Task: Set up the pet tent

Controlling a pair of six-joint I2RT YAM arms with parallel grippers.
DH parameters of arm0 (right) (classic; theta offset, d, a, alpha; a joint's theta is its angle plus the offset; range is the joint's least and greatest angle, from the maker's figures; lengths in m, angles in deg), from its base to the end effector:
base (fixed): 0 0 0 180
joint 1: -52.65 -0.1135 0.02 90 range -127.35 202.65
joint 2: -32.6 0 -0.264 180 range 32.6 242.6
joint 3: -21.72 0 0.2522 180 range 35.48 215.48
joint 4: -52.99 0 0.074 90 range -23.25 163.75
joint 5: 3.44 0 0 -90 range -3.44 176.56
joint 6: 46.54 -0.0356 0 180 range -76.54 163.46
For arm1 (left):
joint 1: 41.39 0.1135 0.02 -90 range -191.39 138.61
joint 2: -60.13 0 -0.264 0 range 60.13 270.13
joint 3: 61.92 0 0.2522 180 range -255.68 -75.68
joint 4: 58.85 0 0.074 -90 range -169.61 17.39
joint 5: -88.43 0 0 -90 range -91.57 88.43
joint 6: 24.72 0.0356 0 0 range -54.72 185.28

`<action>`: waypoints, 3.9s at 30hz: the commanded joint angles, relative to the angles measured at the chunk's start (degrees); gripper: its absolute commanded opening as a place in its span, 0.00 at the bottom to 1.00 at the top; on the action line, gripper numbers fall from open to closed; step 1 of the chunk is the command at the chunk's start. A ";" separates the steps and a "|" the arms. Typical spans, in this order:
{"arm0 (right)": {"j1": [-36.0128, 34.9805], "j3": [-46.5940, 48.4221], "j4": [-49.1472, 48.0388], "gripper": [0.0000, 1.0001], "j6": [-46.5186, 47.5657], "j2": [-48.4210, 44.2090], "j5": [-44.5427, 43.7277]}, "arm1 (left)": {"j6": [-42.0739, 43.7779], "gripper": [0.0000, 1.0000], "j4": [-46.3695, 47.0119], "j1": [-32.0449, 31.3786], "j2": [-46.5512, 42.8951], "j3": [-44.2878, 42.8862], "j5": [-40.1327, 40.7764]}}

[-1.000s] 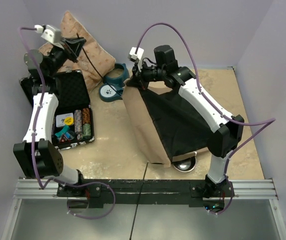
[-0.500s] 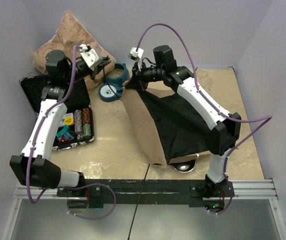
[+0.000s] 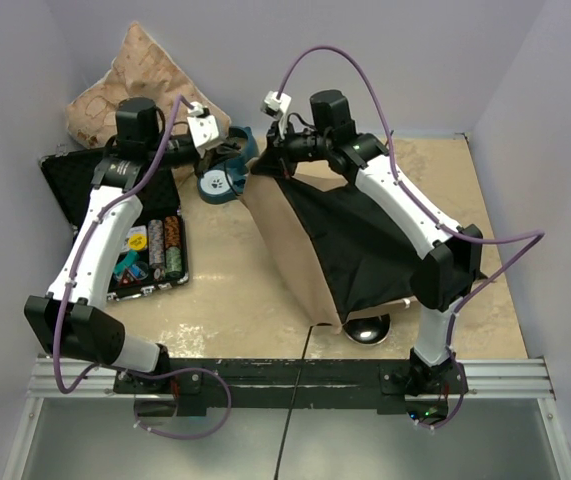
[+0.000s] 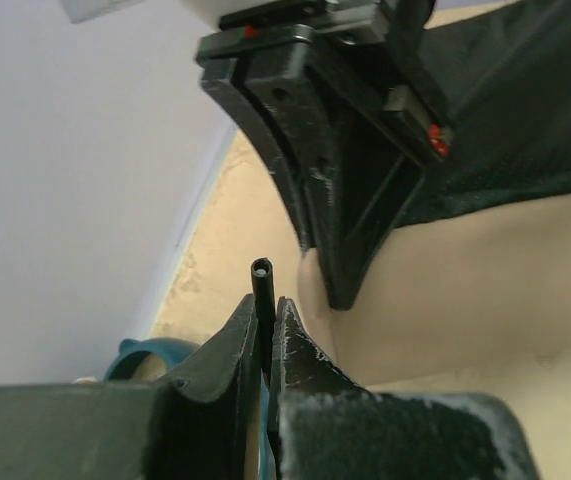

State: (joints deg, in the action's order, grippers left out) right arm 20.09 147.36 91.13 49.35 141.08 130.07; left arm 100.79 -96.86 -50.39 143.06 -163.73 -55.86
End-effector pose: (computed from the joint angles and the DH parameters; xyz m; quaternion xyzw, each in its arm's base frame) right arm 0.3558 0.2563 0.4026 -0.4503 0.6535 0.4185 0.4416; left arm 0.3073 -0.0779 0.4260 0.5194 0.5708 -0.2435 0.5874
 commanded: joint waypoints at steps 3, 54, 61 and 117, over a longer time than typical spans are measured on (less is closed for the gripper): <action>0.47 2.47 -14.62 0.00 -2.11 -9.52 6.85 | 6.85 0.00 -21.18 -0.76 3.99 2.80 1.37; -1.63 4.14 -29.04 0.00 -16.61 -13.13 15.38 | -6.86 0.00 -26.55 0.12 6.00 2.36 -4.26; -1.63 3.26 -29.65 0.00 -16.79 -14.09 16.00 | -5.80 0.00 -28.04 1.35 6.98 2.09 -4.52; -5.59 1.85 -10.76 0.00 2.99 -12.77 8.26 | -4.57 0.00 -28.40 -0.06 6.18 -0.28 -5.75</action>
State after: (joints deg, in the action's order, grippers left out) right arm 16.14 145.39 89.43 53.29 135.27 133.91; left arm 95.32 -120.38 -49.78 147.96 -166.07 -67.50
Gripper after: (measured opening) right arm 0.033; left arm 0.060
